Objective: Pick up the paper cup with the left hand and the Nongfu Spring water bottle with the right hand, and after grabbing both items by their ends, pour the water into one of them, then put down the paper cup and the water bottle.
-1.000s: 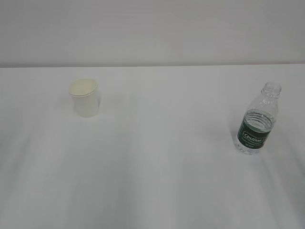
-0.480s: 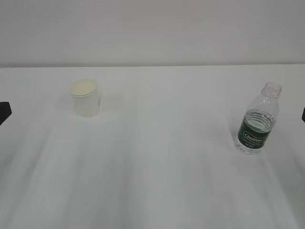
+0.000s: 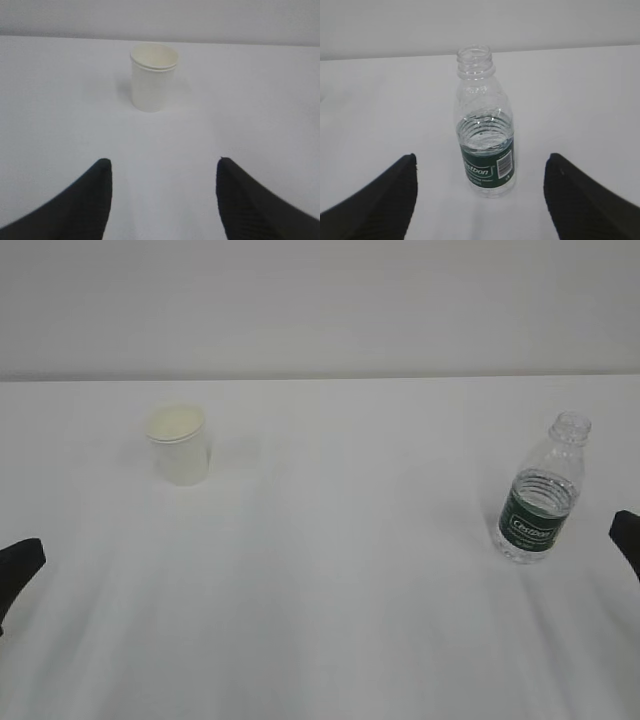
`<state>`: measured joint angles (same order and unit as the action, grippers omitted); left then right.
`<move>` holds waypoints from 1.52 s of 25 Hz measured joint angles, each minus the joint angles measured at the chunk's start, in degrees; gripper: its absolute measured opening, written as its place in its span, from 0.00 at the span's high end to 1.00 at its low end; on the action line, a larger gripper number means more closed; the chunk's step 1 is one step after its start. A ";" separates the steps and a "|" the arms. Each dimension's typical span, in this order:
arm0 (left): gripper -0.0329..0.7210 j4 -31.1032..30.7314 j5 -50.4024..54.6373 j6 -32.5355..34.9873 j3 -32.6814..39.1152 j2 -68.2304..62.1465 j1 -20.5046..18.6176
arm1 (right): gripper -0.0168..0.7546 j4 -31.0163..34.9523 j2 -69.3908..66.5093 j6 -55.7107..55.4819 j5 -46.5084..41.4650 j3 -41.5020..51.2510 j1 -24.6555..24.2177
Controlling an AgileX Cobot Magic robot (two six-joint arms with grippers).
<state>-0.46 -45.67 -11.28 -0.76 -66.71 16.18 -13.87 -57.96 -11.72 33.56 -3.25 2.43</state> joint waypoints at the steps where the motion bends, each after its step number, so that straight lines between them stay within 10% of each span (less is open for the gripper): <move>1: 0.34 -0.19 -1.04 0.00 0.40 0.00 0.04 | 0.21 -0.53 0.00 -0.36 0.38 0.29 0.00; 16: 0.34 -3.86 -3.58 -0.18 0.46 0.00 0.04 | 0.22 -11.67 -1.20 -6.10 6.55 3.61 0.00; 38: 0.36 0.89 -19.50 0.63 -1.76 -25.06 0.04 | 0.22 -2.17 -29.27 2.82 31.38 3.61 0.00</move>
<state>0.43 -65.17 -10.65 -2.52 -91.78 16.22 -16.04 -87.23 -8.90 64.95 0.35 2.43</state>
